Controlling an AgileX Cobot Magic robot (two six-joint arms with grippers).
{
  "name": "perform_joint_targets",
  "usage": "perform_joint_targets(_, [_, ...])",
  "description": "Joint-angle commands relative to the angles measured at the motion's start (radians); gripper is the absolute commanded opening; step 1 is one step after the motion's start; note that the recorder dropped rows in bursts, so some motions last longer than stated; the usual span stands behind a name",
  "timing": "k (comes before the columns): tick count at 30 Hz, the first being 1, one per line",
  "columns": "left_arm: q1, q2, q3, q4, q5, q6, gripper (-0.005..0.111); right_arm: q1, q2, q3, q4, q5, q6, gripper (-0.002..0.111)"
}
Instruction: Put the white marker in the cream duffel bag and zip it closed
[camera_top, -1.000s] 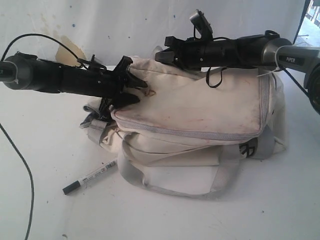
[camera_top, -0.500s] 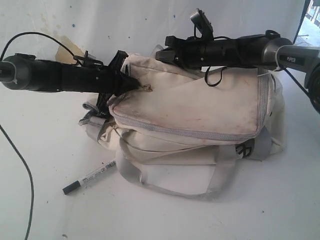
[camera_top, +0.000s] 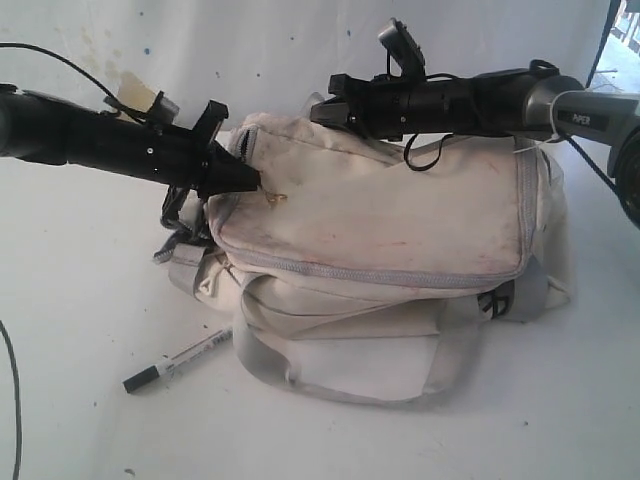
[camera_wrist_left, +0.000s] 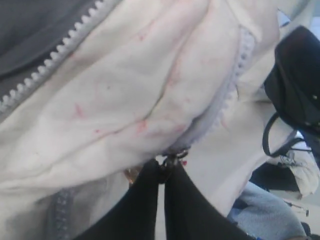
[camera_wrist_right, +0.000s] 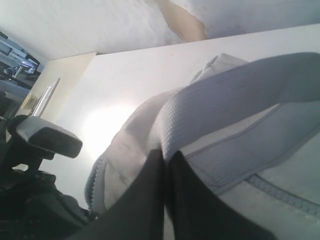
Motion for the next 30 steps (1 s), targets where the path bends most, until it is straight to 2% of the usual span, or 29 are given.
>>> perform_joint_targets(1, [0.009,-0.022,0.002,0.074,0.132,-0.005,0.000,0.001,-0.015,-0.002,0.014,-0.038,0.022,0.000])
perform_joint_targets(4, [0.014,-0.022,0.002,0.131,0.174,-0.020,0.000,0.001,-0.015,-0.002,0.014,-0.051,0.029,0.000])
perform_joint_targets(10, [0.027,-0.022,0.002,0.254,0.176,-0.064,0.000,0.001,-0.015,-0.002,0.016,-0.065,0.043,0.000])
perform_joint_targets(23, [0.040,-0.094,0.006,0.292,0.176,-0.087,0.000,0.001,-0.015,-0.002,0.037,-0.206,0.076,0.000])
perform_joint_targets(30, [0.024,-0.149,0.090,0.304,0.176,-0.087,0.000,0.001,-0.015,-0.002,0.036,-0.206,0.076,0.000])
